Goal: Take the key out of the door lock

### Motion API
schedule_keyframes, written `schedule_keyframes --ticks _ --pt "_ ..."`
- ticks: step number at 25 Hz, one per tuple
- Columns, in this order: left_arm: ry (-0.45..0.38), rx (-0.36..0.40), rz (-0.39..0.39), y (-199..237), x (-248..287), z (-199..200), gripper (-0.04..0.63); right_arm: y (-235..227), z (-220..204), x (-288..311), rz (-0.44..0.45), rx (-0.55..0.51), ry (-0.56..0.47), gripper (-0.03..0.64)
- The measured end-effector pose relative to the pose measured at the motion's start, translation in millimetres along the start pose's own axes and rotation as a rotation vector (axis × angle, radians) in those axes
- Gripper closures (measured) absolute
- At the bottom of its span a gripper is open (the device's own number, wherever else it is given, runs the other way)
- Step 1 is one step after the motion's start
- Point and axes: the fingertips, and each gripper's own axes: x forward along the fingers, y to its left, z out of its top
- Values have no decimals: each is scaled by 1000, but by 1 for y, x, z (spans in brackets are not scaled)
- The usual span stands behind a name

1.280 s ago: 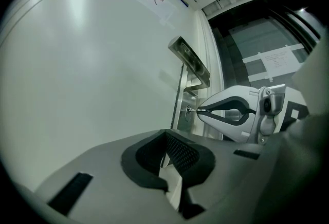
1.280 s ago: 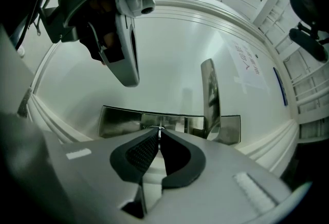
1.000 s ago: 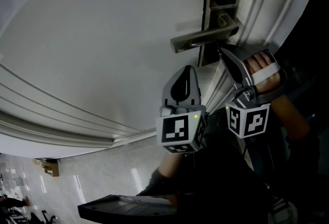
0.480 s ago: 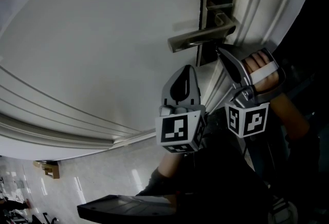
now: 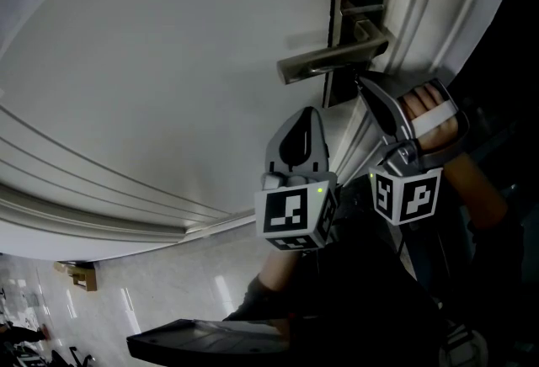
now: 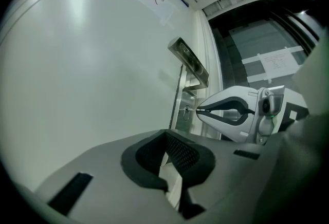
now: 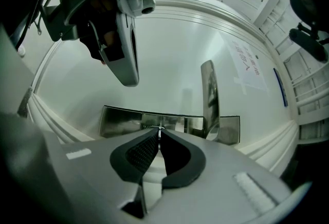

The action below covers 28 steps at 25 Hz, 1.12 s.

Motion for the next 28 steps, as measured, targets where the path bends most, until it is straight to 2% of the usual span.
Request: schedule_keyframes --ticks 22,28 --pt "7 -9 22 4 2 2 595 0 -1 0 -3 -1 1 604" --pt "3 1 4 3 3 -1 595 0 0 0 -6 3 2 604"
